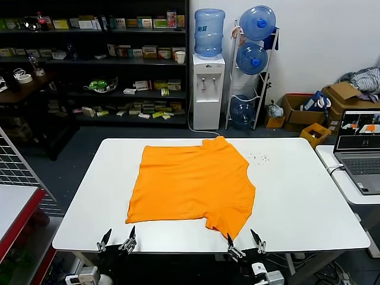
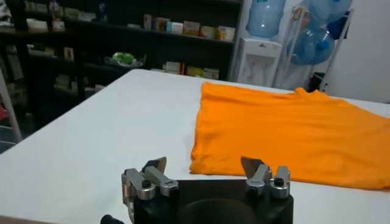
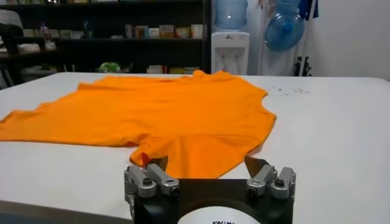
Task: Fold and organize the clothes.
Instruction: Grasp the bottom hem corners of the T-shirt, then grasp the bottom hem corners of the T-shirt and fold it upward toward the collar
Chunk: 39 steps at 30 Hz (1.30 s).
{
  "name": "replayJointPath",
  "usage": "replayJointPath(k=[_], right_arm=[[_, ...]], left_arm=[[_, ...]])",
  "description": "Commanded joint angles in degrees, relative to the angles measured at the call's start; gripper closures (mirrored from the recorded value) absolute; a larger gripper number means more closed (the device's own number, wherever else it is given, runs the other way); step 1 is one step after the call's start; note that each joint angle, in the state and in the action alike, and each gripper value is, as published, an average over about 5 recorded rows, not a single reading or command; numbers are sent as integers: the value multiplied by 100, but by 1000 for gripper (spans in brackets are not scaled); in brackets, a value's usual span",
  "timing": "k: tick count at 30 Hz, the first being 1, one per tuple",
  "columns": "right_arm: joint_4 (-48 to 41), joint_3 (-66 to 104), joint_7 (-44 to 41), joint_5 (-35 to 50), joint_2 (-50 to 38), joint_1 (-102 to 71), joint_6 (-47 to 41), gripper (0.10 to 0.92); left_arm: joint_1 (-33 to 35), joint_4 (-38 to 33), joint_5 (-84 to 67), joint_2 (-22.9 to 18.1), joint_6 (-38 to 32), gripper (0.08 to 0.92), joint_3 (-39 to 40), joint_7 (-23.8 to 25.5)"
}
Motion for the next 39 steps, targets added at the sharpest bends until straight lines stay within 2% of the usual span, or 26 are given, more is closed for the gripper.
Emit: replayJointPath(k=[1,6,8,12,24,31,35,39], right_arm=[[-426,-159,93,-76,195,438,-134,203],[-528,-194,142,-69,251,476,-182,207],[-540,-196,148,-60,245,475,-175,233],[-503,-189,153,-47,233,450,-152,337],[-411,-185,196,-31,198,322,-84,684],[-142,-183,299,17,111,135,-68,876],[233,-185,432,108,-84,-145,-113,899],[729,-117,555,202,-406,-588,-146,899]], left_arm=[[-1018,827,-70,-28,263,177,195,22],[-1171,1006,-71,-37,276,177,268,3],[-1234,1091,-71,-48,291,178,299,-17],[-1310,1178,-66,-73,310,214,345,-58],[-1299,1200,-53,-94,344,551,382,-97],[-1150,944,-66,-130,331,759,399,-140],[-894,567,-140,-32,343,869,424,-237],[-492,39,-394,222,416,910,400,-407]])
